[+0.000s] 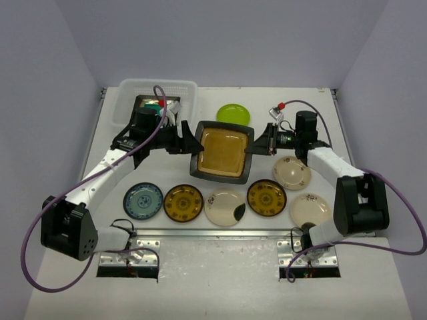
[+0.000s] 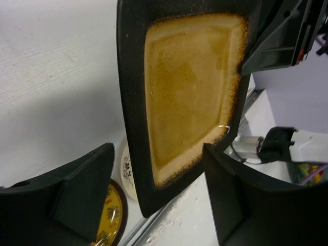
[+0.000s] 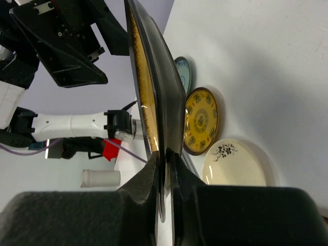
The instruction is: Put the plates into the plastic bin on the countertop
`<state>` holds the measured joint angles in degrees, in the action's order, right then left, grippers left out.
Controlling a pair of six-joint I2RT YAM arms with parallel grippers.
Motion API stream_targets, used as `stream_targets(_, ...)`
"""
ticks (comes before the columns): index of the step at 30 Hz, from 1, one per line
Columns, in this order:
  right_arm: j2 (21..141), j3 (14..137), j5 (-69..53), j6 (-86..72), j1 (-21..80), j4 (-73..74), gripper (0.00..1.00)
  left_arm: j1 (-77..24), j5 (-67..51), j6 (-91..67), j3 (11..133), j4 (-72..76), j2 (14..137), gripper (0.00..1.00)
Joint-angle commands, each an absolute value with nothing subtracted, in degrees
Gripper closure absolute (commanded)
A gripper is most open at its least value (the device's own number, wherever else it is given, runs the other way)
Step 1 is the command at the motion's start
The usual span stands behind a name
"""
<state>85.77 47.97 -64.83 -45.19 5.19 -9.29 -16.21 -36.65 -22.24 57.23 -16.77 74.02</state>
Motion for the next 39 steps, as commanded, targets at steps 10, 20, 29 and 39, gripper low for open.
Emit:
stream_targets(10, 81.47, 47.57, -74.76, -55.0, 5.89, -24.72, 1.0, -19.52, -37.72, -20.24, 55.58, -14.13, 74.62, 0.72)
stream_targets(20, 83.02, 45.09, -74.95, -57.8, 5.48, -28.83, 0.74, -19.37, -39.5, -30.74, 53.76, -1.59, 67.71, 1.0)
stream_targets(29, 83.58, 46.88, -71.0, -53.88, 0.78, -19.39, 0.02, -16.41, -35.81, -45.92, 56.73, 6.79, 63.33, 1.0)
stream_targets(39, 79.31, 44.42, -63.91, -56.0, -7.82, -13.99, 0.01, -1.78, -10.07, -57.08, 58.53, -1.92, 64.78, 1.0)
